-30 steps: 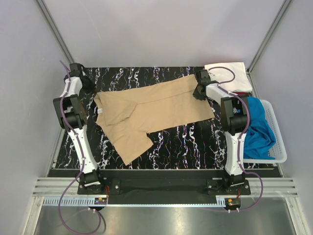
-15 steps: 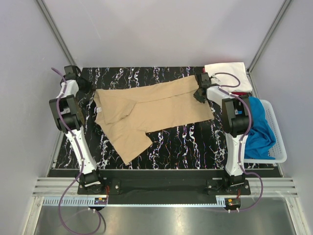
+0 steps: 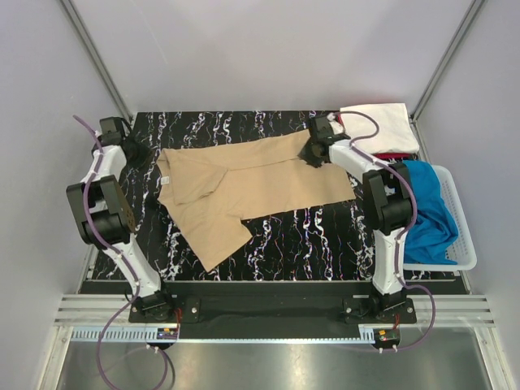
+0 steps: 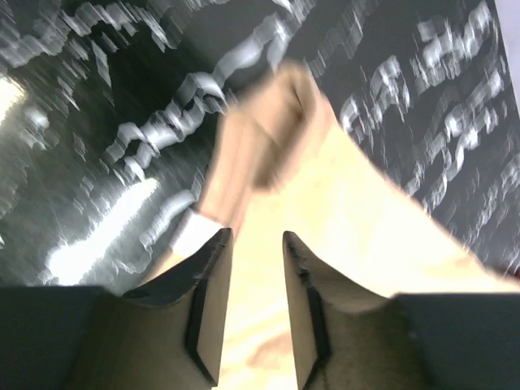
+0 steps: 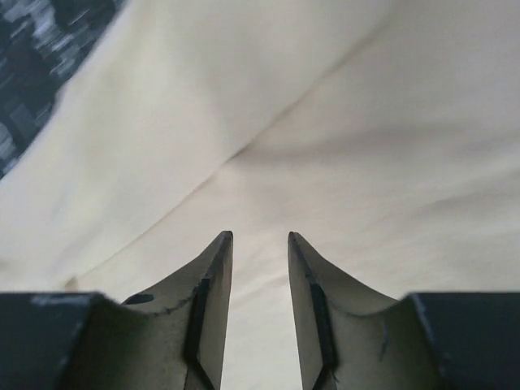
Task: Fold and stack the t-shirts
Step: Fold the tshirt
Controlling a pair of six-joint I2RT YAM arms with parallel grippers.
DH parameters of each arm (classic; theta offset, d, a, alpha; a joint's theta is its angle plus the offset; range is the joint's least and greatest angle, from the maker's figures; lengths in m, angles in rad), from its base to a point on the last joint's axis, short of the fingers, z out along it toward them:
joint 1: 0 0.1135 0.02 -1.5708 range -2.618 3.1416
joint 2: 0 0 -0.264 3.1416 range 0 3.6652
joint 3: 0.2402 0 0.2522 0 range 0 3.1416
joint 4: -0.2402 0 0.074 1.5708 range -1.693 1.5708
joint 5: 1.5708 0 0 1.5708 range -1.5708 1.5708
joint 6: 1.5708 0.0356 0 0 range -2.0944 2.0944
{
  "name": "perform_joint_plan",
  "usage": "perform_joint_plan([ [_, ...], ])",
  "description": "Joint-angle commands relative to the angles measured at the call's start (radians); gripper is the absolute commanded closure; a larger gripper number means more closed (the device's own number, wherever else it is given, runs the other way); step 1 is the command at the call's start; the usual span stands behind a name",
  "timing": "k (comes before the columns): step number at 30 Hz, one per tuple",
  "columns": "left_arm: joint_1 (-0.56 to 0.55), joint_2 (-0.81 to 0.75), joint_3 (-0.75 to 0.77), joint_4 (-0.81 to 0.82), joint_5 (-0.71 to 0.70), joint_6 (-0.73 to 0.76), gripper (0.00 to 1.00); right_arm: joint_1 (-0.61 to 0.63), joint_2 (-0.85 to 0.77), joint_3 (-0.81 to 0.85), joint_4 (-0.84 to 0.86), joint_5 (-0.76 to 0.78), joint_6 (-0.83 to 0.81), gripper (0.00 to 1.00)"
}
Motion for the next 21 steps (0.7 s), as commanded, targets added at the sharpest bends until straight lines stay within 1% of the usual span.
perform_joint_plan([
  [1, -0.034, -0.059, -0.115, 0.086, 0.122, 0.055, 0.68, 0.159, -0.007, 0.097, 0.022, -0.085, 0.062, 0.59],
  [3, -0.034, -0.061, -0.154, 0.087, 0.152, 0.074, 0.78, 0.216, 0.034, 0.137, 0.051, -0.101, 0.091, 0.57],
  [4, -0.033, -0.069, -0.164, 0.086, 0.152, 0.083, 0.81, 0.266, 0.048, 0.155, 0.095, -0.110, 0.099, 0.56],
  [7, -0.033, -0.078, -0.207, 0.084, 0.141, 0.089, 0.86, 0.322, 0.111, 0.178, 0.193, -0.157, 0.123, 0.54],
  [11, -0.033, -0.050, -0.212, 0.072, 0.208, 0.104, 0.92, 0.374, 0.182, 0.206, 0.290, -0.251, 0.136, 0.52],
  [12, -0.033, -0.049, -0.215, 0.071, 0.225, 0.106, 0.92, 0.379, 0.200, 0.201, 0.350, -0.268, 0.137, 0.51],
  [13, -0.034, -0.046, -0.215, 0.071, 0.251, 0.124, 0.92, 0.383, 0.208, 0.186, 0.381, -0.286, 0.136, 0.47],
  [14, -0.034, -0.046, -0.214, 0.063, 0.253, 0.130, 0.92, 0.390, 0.214, 0.180, 0.404, -0.314, 0.142, 0.46],
  [15, -0.034, -0.047, -0.220, 0.057, 0.248, 0.135, 0.91, 0.397, 0.225, 0.175, 0.407, -0.318, 0.148, 0.45],
  [16, -0.036, -0.056, -0.224, 0.054, 0.233, 0.143, 0.90, 0.402, 0.231, 0.165, 0.457, -0.320, 0.154, 0.45],
  [18, -0.037, -0.058, -0.235, 0.052, 0.221, 0.155, 0.89, 0.411, 0.245, 0.151, 0.490, -0.320, 0.166, 0.44],
  [21, -0.034, -0.037, -0.224, 0.045, 0.208, 0.164, 0.88, 0.422, 0.291, 0.166, 0.536, -0.344, 0.186, 0.43],
])
